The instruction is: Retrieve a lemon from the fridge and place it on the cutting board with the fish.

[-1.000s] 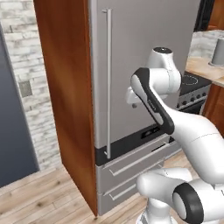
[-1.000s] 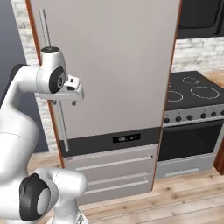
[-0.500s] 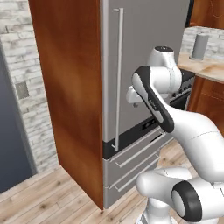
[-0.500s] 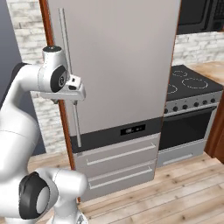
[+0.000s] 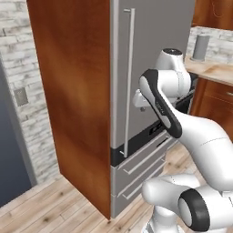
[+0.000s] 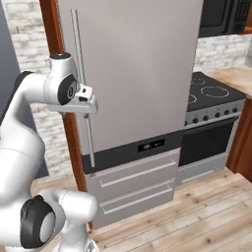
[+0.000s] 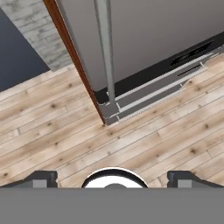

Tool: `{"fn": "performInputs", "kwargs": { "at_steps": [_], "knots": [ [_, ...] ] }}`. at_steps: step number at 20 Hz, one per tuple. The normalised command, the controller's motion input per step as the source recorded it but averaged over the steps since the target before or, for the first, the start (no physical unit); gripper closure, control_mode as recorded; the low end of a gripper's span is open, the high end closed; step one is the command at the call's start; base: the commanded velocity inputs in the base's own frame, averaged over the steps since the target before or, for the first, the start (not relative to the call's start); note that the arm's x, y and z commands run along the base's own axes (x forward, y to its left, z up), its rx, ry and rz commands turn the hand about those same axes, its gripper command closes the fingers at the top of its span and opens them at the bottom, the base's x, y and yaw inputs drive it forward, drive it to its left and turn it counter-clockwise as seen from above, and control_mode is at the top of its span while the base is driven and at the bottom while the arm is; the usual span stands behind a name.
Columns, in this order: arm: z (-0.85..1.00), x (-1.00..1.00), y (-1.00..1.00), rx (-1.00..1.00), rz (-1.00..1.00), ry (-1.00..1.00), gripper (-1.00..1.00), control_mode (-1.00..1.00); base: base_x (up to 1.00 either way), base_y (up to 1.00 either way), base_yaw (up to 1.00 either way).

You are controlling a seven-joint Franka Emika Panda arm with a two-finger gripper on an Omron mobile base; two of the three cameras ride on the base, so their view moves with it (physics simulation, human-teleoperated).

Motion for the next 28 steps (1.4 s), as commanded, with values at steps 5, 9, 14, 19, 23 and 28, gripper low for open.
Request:
{"fn": "performInputs", "kwargs": {
  "at_steps": [5, 9, 14, 19, 23, 28],
  "knots": [
    [0.0, 0.0, 0.0, 0.0, 0.0, 0.0, -1.0, 1.0, 0.09, 0.45, -0.16],
    [0.0, 0.0, 0.0, 0.0, 0.0, 0.0, -1.0, 1.0, -0.28, 0.26, -0.28],
    [-0.08, 0.0, 0.33, 0.0, -0.02, -0.05, -1.0, -1.0, 0.0, 0.2, -0.05],
    [0.0, 0.26, 0.06, 0.01, 0.05, -0.05, -1.0, -1.0, 0.0, 0.0, 0.0],
    [0.0, 0.27, -0.03, 0.0, 0.1, -0.08, -1.0, -1.0, 0.0, 0.0, 0.0],
    [0.0, 0.31, -0.19, 0.0, 0.08, -0.06, -1.0, -1.0, 0.0, 0.0, 0.0]
  ]
}}
